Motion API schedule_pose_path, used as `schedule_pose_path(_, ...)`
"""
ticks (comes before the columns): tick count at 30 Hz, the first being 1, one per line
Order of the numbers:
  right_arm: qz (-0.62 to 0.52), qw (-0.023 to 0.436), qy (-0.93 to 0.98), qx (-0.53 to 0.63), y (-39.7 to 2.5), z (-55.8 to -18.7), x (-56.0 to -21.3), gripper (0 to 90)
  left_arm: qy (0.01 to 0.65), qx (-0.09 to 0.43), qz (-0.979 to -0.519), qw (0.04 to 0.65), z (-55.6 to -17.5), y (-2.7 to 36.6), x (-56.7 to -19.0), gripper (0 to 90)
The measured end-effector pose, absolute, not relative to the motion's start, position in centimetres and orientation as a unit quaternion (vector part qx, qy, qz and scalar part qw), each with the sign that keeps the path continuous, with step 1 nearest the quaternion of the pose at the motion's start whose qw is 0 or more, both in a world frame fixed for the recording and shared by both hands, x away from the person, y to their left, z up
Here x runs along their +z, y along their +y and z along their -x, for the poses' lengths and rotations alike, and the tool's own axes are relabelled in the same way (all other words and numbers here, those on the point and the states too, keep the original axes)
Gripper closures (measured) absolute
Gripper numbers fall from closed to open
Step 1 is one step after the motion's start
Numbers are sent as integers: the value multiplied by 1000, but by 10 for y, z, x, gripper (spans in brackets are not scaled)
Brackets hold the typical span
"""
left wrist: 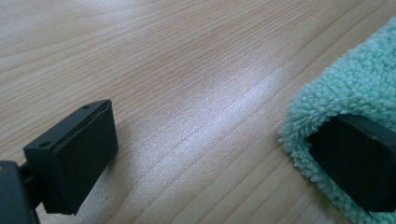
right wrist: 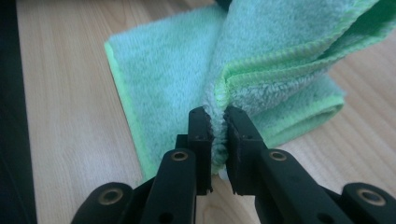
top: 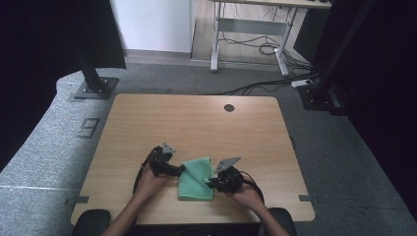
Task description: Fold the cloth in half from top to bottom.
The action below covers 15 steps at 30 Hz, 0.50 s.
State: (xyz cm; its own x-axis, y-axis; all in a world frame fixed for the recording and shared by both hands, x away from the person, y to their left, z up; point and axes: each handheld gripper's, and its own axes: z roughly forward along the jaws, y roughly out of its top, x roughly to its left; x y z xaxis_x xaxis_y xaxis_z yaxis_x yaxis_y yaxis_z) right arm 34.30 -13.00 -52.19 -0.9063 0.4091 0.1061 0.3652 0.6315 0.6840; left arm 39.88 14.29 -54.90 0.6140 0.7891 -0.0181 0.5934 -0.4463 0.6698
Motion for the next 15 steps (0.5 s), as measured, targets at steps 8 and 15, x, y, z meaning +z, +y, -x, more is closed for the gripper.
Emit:
schedule_pose_path(8,-217,28,905,366,-131,-337,-527,799,412,149,-838,326,-399,143,-549,22)
schedule_pose_path(15,-228,28,903,363,-131,-336,-533,803,389,135,-845,341,-396,147,-548,55)
